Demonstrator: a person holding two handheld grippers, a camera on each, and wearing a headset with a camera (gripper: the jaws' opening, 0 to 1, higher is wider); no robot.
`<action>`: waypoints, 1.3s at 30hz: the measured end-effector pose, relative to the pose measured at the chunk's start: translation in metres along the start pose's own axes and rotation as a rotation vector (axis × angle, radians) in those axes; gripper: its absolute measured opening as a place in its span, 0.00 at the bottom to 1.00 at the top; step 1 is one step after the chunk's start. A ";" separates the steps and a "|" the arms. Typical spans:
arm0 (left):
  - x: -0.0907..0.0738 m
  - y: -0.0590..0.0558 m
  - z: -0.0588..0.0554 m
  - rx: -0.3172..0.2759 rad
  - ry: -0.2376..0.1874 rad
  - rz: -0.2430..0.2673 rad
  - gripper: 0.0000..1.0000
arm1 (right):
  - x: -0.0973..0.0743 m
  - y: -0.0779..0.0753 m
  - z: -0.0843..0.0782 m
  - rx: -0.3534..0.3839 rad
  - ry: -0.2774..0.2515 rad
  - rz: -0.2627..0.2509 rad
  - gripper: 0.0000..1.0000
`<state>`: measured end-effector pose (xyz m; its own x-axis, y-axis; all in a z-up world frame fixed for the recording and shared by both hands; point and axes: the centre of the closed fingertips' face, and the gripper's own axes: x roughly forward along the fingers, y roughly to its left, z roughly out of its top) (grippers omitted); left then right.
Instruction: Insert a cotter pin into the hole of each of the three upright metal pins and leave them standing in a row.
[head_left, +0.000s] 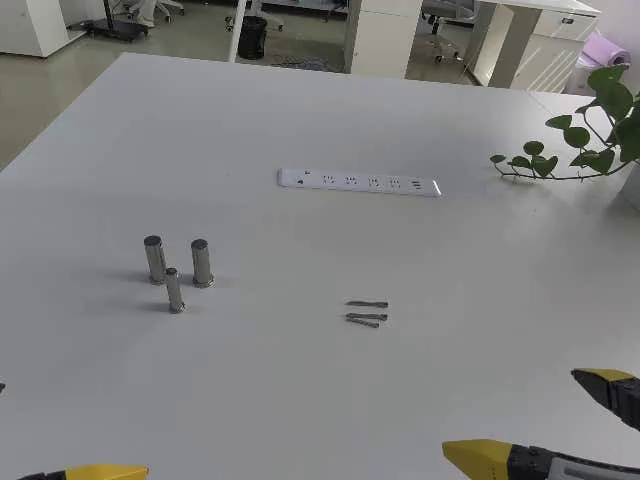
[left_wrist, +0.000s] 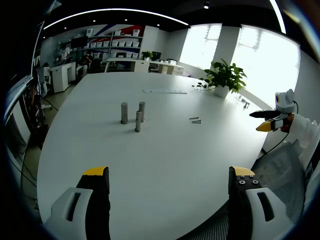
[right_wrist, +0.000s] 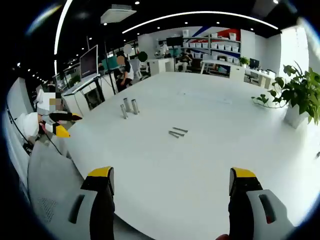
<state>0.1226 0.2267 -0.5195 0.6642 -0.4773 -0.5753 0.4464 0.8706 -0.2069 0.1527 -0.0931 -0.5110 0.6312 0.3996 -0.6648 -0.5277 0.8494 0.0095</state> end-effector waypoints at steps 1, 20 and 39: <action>0.000 0.000 0.000 -0.001 -0.002 0.000 0.99 | 0.000 0.001 0.000 -0.005 0.003 0.006 0.97; 0.001 0.009 -0.001 -0.021 0.009 0.032 0.99 | 0.004 0.000 0.001 -0.019 0.026 0.003 0.97; 0.004 0.020 0.035 -0.052 -0.110 0.028 0.99 | -0.001 -0.007 -0.003 0.009 0.035 -0.027 0.96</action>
<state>0.1554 0.2378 -0.4984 0.7389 -0.4603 -0.4921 0.3967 0.8875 -0.2344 0.1537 -0.1008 -0.5126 0.6246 0.3648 -0.6905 -0.5058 0.8626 -0.0019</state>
